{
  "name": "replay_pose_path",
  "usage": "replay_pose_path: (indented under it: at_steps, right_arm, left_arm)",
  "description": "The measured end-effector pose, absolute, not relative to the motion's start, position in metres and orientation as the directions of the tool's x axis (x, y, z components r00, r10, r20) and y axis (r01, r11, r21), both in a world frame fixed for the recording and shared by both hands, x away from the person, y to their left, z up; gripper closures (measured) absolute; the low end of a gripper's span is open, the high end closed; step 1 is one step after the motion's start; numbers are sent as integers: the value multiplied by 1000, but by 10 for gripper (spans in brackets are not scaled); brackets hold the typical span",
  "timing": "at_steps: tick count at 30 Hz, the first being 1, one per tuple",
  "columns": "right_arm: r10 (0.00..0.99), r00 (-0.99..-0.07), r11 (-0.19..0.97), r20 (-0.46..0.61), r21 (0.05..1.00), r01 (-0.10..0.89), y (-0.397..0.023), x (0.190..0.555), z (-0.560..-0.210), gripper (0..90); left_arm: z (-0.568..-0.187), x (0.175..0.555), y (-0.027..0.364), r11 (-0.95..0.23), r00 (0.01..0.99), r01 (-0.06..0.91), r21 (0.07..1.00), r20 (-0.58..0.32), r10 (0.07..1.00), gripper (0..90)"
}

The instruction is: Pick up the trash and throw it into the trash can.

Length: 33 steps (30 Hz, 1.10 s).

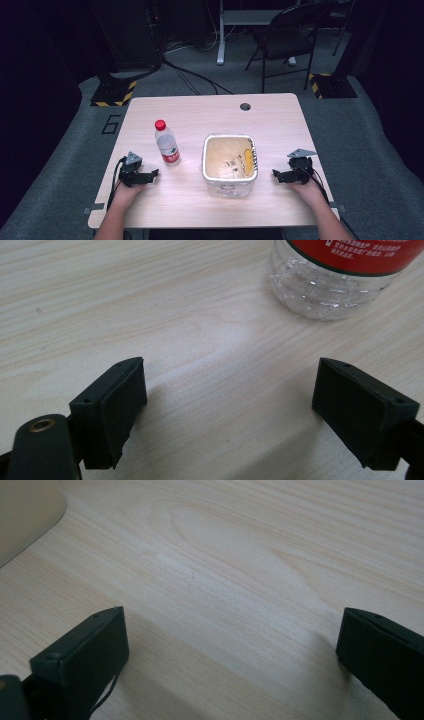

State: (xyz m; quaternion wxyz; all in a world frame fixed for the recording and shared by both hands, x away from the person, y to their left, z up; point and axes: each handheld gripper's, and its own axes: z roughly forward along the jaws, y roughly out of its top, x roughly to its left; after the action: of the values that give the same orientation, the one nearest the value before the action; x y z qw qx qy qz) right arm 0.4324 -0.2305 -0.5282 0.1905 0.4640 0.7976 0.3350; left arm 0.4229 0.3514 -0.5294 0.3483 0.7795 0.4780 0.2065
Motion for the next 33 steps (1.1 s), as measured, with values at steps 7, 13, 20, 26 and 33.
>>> replay_pose_path:
  at_steps: [7,13,20,26,33]
  right_arm:
    - [868,-497,346,6,711,612,-231,432,-528,0]
    - [867,-497,346,6,711,612,-231,432,-528,0]
    - [868,-497,346,6,711,612,-231,432,-528,0]
    - [868,-497,346,6,711,612,-231,432,-528,0]
    - [868,-497,346,6,711,612,-231,432,-528,0]
  left_arm:
    - [-528,422,350,-298,451,610,734,-12,893,144]
    - [-527,421,349,-306,456,615,727,-11,890,155]
    - [-524,421,348,-322,459,634,703,-6,888,176]
    - [-521,420,348,-319,455,652,688,-18,891,219]
    - [-518,420,350,-292,446,669,684,-55,893,252]
